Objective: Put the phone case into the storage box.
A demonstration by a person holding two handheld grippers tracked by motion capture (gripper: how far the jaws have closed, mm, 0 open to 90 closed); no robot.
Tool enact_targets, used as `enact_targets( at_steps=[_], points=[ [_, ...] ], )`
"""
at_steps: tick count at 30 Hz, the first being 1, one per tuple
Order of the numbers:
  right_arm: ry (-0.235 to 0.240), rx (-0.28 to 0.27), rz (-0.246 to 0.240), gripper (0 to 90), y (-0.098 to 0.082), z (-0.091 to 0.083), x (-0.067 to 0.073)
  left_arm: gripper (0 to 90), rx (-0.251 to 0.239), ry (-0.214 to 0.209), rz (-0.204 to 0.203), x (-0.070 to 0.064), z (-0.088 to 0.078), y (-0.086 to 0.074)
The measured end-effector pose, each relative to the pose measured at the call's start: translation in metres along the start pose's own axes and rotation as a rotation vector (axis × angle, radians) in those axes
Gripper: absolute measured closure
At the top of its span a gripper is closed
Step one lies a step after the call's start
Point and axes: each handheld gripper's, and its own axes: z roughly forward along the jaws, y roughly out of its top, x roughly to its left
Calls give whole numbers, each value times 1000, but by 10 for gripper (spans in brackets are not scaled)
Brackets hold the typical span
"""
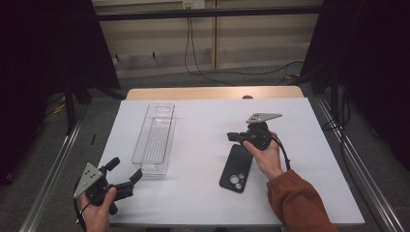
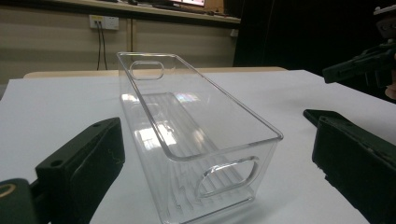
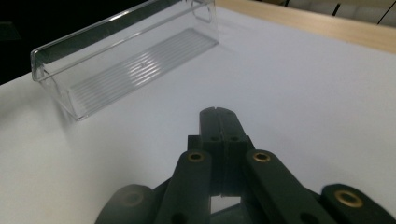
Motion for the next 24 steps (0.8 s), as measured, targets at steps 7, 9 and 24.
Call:
enact_targets(
  at_steps=[7,9,24],
  points=[
    [0,66,17,900,7,3,-5,25,-2,4,-3,0,0,0],
    [4,87,19,900,10,3,-6,24,-2,4,-2,0,-1,0],
    [18,307,-12,900,22,23,-8,24,1,-2,-2,0,0,0]
  ],
)
